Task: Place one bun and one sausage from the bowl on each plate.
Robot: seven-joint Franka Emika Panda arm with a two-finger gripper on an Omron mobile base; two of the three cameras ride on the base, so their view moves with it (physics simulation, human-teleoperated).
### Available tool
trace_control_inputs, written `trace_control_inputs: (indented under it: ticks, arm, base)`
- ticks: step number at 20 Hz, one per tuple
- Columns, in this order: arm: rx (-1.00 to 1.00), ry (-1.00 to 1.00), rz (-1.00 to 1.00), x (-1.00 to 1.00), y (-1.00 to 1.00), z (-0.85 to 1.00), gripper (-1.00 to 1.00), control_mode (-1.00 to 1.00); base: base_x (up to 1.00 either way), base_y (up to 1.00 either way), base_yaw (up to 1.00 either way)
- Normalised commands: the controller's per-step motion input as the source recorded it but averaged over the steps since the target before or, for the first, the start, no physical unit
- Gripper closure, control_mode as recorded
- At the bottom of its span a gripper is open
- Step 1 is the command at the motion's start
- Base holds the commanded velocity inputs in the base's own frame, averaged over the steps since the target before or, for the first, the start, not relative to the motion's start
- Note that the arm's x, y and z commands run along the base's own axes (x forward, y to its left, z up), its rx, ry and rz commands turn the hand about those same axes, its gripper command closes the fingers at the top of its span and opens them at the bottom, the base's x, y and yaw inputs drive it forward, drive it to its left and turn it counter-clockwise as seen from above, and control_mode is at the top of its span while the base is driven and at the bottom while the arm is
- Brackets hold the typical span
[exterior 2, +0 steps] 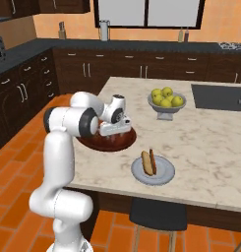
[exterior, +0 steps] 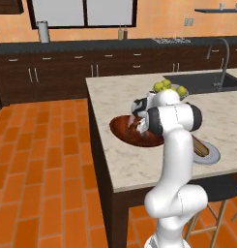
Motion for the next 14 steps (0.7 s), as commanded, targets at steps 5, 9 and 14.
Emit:
trace_control_inputs:
  ticks: [5, 9, 14]
  arm:
    - [-0.02, 0.16, -0.11, -0.10, 0.28, -0.99, 1.00, -1.00]
    - [-0.01, 0.08, -0.14, -0.25, 0.27, -0.71, 1.00, -1.00]
    - [0.00, -0.08, -0.10, -0.67, 0.16, -0.16, 1.00, -1.00]
  base:
    - [0.00, 0.00, 0.00]
    - [0.00, 0.00, 0.00]
    - [0.00, 0.00, 0.00]
